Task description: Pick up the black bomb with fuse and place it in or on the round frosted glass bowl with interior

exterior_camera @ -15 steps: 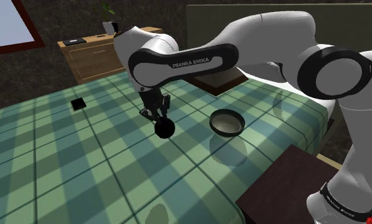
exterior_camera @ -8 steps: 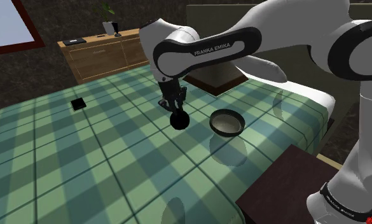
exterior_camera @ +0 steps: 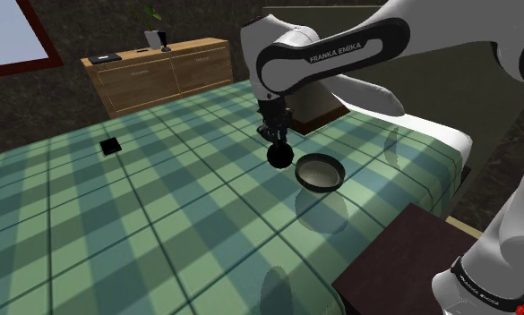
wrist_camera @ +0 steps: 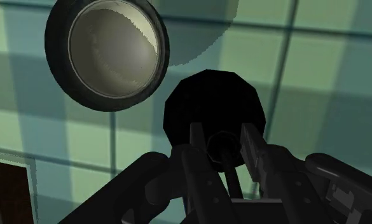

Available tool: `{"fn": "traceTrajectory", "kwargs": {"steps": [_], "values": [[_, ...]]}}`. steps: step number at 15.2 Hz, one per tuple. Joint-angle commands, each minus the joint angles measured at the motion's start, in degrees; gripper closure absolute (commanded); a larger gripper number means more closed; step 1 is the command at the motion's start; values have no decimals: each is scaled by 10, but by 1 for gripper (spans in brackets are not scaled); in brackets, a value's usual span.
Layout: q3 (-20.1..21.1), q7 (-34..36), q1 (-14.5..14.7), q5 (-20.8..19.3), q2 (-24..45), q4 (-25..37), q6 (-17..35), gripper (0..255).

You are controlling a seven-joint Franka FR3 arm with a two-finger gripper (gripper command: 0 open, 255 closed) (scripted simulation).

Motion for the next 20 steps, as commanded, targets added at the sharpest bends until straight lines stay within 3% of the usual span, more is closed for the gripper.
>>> {"fn": "traceTrajectory", "kwargs": {"steps": [1, 13, 20], "values": [[-9, -27, -18, 8, -27, -31, 10, 255], [-87, -192, -104, 25, -130, -135, 44, 255], [-90, -189, -106, 21, -124, -174, 89, 255]]}}
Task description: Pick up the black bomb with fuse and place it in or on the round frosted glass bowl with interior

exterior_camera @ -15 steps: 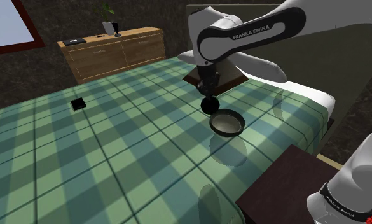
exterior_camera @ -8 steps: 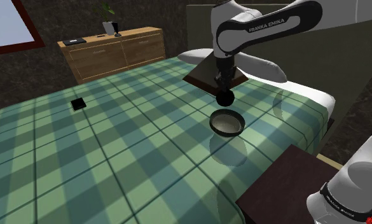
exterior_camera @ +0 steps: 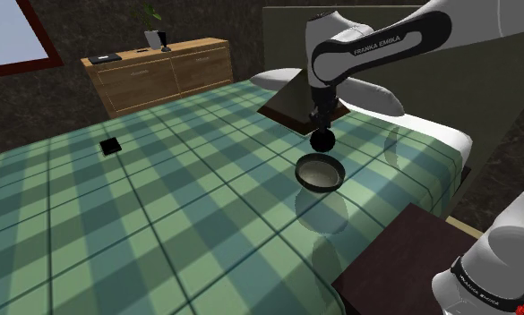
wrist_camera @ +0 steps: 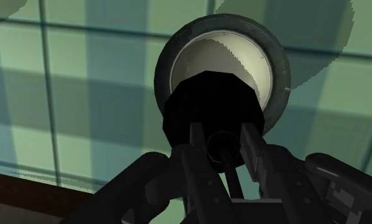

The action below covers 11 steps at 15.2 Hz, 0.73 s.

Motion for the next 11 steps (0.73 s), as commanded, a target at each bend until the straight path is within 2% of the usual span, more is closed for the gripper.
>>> {"fn": "traceTrajectory", "kwargs": {"steps": [1, 11], "values": [[0, 2, 0, -2, 3, -11, 15, 255], [-1, 19, -1, -13, 27, -62, 88, 255]]}}
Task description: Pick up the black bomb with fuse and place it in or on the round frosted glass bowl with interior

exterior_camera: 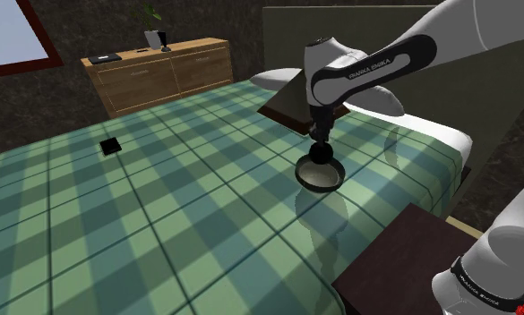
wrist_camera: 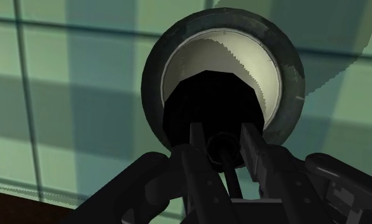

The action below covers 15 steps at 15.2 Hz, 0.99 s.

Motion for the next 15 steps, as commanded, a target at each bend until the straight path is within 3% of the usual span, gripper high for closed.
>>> {"fn": "traceTrajectory", "kwargs": {"steps": [1, 11, 12, 15], "values": [[0, 3, 0, -3, 5, -10, 15, 255], [0, 9, 0, -7, 14, -21, 35, 255], [0, 9, 0, -7, 14, -21, 35, 0], [0, 9, 0, -7, 14, -21, 35, 0]]}}
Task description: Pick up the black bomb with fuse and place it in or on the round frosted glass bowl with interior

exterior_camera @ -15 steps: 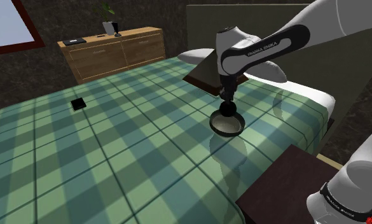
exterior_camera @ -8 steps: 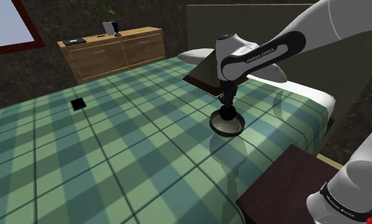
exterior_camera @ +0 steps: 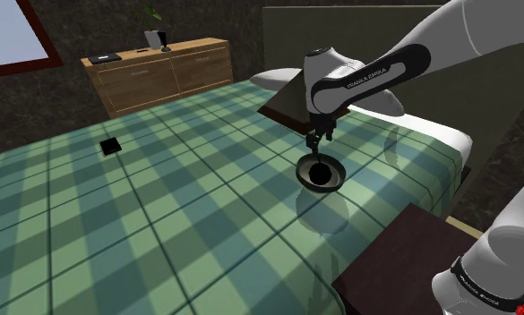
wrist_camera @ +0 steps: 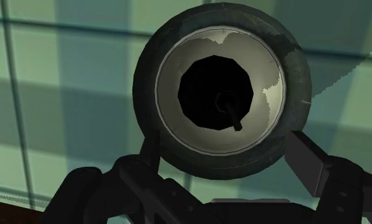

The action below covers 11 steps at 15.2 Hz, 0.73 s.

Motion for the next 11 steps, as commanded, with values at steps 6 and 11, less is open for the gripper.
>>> {"fn": "traceTrajectory", "kwargs": {"steps": [6, 11], "values": [[5, -8, 5, 12, -23, 47, -70, 0], [5, -8, 5, 12, -23, 47, -70, 0]]}}
